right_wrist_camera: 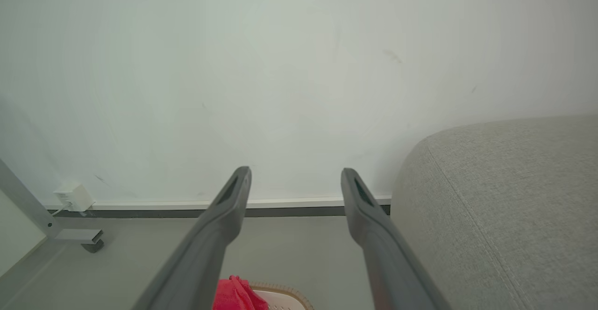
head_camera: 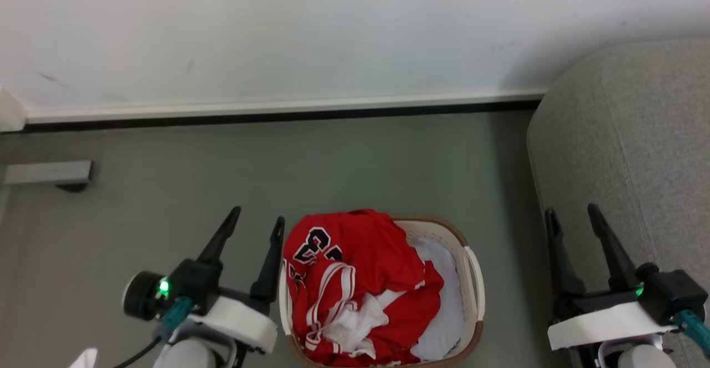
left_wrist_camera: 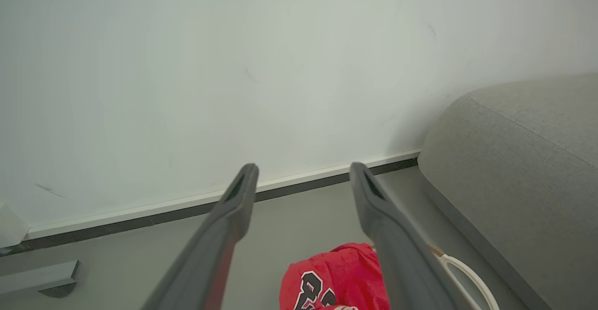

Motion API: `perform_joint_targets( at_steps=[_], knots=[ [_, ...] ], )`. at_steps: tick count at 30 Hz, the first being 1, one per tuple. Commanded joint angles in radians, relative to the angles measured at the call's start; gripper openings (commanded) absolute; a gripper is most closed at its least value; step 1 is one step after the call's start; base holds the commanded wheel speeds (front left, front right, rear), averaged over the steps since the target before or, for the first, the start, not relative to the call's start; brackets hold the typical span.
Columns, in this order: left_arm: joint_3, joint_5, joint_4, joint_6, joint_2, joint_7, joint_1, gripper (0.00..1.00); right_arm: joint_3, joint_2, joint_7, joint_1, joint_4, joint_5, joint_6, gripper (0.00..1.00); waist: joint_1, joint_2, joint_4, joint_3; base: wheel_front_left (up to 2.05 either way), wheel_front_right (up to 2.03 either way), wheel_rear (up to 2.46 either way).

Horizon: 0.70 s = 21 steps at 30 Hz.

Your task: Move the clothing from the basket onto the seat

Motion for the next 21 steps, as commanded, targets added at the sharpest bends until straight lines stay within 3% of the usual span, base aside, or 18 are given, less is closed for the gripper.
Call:
perform_joint_targets(
  at_steps=[1,8,21],
  knots=[
    [-0.025,0.018,0.027,-0.010,0.003,-0.001,-0.054,1.00,-0.011,-0.006,0.001,-0.033,-0.021,0.007,-0.002,1.00,-0.0002,0.0000,-0.037,0.110,0.00,0.00,0.00],
    [-0.150,0.098,0.195,-0.034,0.007,0.013,-0.248,1.00,-0.029,-0.005,0.001,-0.103,-0.095,0.025,-0.002,1.00,-0.0002,0.0000,-0.094,0.251,0.00,0.00,0.00],
    [-0.302,0.269,0.510,-0.029,0.039,0.260,-0.508,1.00,0.006,-0.004,0.001,-0.164,-0.233,0.093,-0.002,1.00,-0.0002,0.0000,-0.183,0.455,0.00,0.00,0.00]
  ],
)
